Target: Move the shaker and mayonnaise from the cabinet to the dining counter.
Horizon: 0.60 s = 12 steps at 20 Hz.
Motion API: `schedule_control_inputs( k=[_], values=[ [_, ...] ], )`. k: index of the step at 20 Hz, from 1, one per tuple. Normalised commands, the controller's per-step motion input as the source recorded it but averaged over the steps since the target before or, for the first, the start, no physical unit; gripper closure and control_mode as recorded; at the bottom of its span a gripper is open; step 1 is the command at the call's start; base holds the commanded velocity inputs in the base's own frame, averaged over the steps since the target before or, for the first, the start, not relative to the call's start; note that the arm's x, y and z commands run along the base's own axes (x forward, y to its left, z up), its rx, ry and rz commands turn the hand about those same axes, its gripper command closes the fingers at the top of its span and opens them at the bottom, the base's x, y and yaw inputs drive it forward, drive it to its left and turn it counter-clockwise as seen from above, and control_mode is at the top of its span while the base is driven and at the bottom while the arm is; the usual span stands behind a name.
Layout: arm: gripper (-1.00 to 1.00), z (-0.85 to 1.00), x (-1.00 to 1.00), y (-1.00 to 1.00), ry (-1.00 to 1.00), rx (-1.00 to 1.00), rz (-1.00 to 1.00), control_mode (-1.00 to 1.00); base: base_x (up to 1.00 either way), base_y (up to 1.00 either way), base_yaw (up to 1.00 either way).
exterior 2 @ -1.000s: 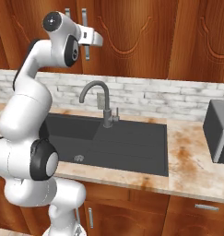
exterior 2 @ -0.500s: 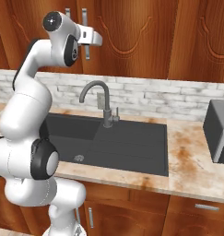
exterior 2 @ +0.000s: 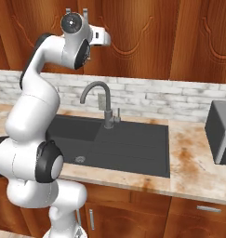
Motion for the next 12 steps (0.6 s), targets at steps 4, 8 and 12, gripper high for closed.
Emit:
schedule_control_inputs(
  k=[4,8,12],
  values=[
    [1.0,-0.32,0.38,-0.06,-0.08,0.02,0.04,-1.0,0.0,0.0,0.0],
    [1.0,-0.55,0.41,0.18,-0.1,0.0,0.0,-1.0,0.0,0.0,0.0],
    [1.0,-0.6,0.52,0.32,-0.09,0.0,0.0,-1.0,0.0,0.0,0.0]
  ],
)
